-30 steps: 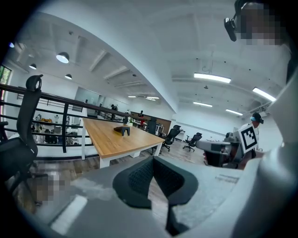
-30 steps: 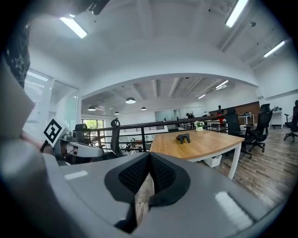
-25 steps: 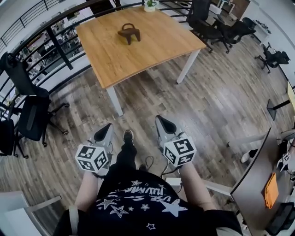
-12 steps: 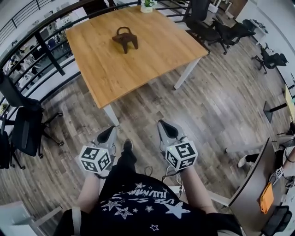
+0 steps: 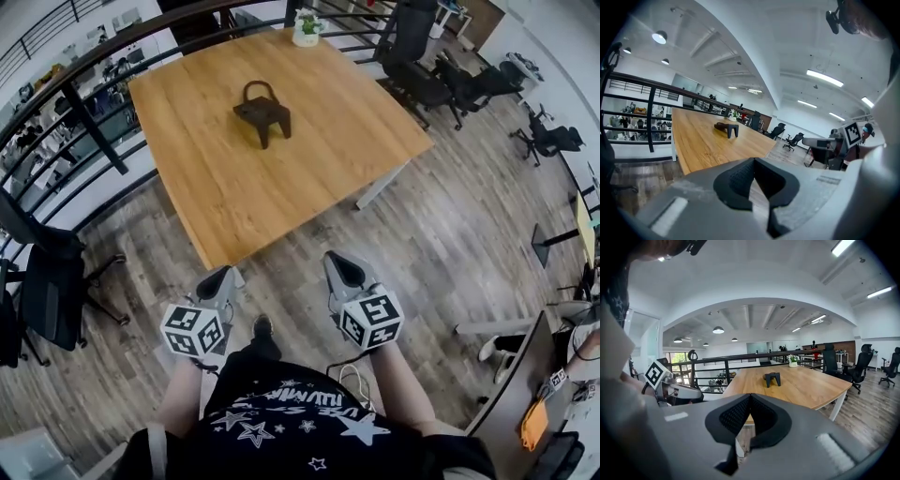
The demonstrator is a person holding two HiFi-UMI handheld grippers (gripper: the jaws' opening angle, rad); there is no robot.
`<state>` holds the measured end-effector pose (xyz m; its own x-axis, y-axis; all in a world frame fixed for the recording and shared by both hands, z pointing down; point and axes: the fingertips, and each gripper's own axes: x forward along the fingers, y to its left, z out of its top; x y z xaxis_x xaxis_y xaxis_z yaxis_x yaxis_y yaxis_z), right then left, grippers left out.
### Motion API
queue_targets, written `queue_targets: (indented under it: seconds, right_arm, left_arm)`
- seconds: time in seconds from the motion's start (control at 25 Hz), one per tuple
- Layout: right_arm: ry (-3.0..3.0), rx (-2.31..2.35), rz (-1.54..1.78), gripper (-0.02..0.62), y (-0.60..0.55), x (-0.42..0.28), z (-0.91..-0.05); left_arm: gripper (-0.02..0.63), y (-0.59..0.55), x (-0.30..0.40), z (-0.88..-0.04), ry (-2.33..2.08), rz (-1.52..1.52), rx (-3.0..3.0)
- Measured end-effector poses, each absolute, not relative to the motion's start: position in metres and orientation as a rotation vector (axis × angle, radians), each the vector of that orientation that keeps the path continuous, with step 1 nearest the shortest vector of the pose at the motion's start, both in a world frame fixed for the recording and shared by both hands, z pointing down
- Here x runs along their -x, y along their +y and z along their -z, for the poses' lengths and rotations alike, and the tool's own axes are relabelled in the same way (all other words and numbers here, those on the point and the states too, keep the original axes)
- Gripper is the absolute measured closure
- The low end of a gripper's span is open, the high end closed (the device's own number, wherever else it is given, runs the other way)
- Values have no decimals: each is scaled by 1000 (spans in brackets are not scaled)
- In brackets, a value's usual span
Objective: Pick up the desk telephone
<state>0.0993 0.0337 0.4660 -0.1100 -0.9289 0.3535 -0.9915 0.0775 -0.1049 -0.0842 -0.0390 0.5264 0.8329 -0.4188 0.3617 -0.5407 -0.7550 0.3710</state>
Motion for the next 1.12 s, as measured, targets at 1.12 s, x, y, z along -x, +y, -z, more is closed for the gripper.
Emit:
queue_targets:
  seconds: [1.12]
  right_arm:
    - [-2163,-2129,-706,592,-111,-165,-466]
  left_arm:
    - [604,-158,79,-541,-833,-349,-2414]
